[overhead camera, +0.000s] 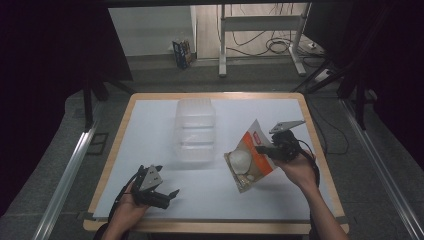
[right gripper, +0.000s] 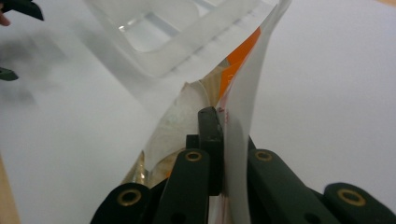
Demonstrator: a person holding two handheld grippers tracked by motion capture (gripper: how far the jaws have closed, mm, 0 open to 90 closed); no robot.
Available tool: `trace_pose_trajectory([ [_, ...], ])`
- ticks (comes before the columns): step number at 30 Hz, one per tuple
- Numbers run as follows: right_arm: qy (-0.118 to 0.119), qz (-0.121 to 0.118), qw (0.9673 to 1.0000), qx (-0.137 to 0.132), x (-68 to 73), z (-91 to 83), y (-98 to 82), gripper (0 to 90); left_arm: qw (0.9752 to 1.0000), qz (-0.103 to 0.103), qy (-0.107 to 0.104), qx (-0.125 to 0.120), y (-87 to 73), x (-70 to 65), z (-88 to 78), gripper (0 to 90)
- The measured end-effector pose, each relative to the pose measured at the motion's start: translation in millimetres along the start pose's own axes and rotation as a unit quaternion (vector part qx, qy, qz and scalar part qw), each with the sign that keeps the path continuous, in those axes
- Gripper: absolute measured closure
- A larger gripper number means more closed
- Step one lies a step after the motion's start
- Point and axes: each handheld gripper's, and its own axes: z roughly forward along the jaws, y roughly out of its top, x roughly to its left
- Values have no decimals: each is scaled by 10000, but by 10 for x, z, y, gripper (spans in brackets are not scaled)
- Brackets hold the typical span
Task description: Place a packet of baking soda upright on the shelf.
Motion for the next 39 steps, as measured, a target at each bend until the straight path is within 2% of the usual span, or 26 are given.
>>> trace_pose_trajectory([
  [6, 55, -274, 9996, 42, 118, -15, 174, 885, 10000, 39, 3, -38, 7, 0, -18, 24],
  [13, 2, -412, 9991, 55, 161, -14, 293, 885, 10000, -44, -18, -74, 10, 0, -21, 24],
  [22, -130, -512, 9986, 19, 130, -21, 454, 885, 10000, -52, -21, -69, 11, 1, -22, 24],
  [26, -222, -487, 9986, -35, 110, -31, 557, 885, 10000, -26, -12, -61, 8, 5, -26, 24],
  [31, -213, -395, 9989, -141, 33, -30, 648, 886, 10000, -25, -9, -64, 8, 6, -26, 24],
  [39, -249, -477, 9984, -201, -2, -32, 855, 886, 10000, -42, -7, -70, 9, 5, -26, 24],
])
